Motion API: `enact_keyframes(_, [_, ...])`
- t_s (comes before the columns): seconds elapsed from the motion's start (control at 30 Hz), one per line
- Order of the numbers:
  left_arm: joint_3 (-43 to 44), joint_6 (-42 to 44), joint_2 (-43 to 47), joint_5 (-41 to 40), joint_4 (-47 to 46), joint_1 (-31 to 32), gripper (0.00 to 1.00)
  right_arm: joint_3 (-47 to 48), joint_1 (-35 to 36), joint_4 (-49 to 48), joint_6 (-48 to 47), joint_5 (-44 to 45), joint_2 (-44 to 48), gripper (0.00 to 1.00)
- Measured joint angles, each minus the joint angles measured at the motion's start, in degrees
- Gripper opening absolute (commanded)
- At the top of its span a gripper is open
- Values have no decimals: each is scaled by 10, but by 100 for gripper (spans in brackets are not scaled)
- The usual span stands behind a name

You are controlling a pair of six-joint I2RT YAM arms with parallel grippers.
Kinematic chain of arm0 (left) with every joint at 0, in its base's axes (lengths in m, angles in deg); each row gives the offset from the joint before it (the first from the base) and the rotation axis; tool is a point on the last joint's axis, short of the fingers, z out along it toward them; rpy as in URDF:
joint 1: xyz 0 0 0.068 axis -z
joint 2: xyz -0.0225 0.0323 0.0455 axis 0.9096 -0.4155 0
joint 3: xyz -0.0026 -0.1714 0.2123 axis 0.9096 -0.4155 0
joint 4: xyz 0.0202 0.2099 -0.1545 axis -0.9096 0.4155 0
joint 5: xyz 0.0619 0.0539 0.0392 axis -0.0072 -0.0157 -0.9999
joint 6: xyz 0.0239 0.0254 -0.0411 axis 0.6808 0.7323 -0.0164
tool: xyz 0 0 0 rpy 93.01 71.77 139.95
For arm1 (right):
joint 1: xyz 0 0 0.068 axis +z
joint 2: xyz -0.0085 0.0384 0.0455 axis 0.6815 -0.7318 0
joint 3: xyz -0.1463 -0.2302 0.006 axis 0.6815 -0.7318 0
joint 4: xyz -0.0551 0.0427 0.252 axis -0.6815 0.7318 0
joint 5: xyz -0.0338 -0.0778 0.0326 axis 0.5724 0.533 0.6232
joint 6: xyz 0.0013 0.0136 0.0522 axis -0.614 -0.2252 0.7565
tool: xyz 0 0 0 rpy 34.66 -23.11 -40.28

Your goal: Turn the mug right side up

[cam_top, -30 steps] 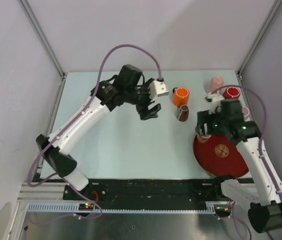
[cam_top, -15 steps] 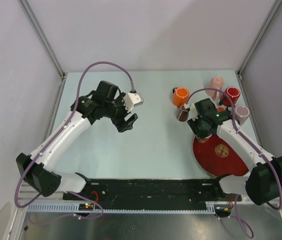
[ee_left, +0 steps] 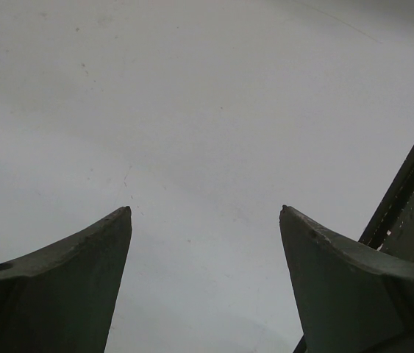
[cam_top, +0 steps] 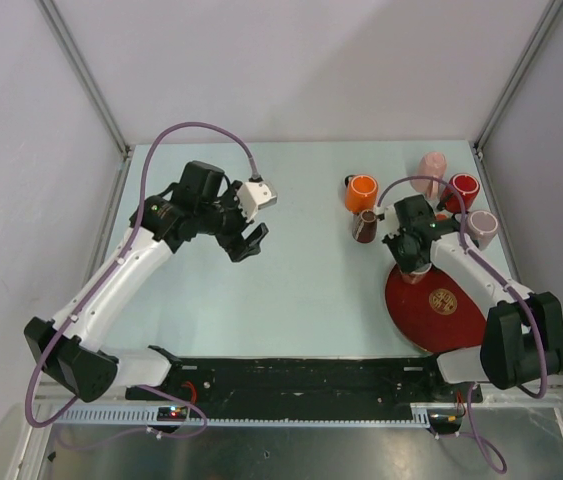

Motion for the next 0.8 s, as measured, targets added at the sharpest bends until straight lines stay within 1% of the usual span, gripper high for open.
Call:
enact_keyframes(0.23, [0, -1, 0, 11, 0, -3, 85, -4, -33, -24, -9, -17, 0, 10])
enact_keyframes(0.3, [0, -1, 0, 12, 0, -4, 86, -4, -42, -31, -11, -31, 0, 12])
enact_keyframes(0.37, [0, -1, 0, 12, 0, -5, 86, -4, -52, -39, -13, -45, 0, 19])
enact_keyframes(0.5, [0, 0, 0, 13, 0, -7, 86, -4, -63, -52, -15, -58, 0, 42])
enact_keyframes(0.67, [0, -1, 0, 13, 0, -10, 86, 0, -63, -48, -14, -64, 0, 61])
enact_keyframes(0.73, [0, -1, 0, 13, 0, -11, 86, 17, -58, -31, -12, -68, 0, 77])
enact_keyframes(0.77, [0, -1, 0, 13, 0, -12, 86, 32, -54, -21, -12, -68, 0, 88])
enact_keyframes(0.8, [0, -1, 0, 13, 0, -12, 86, 54, -45, -12, -12, -67, 0, 94])
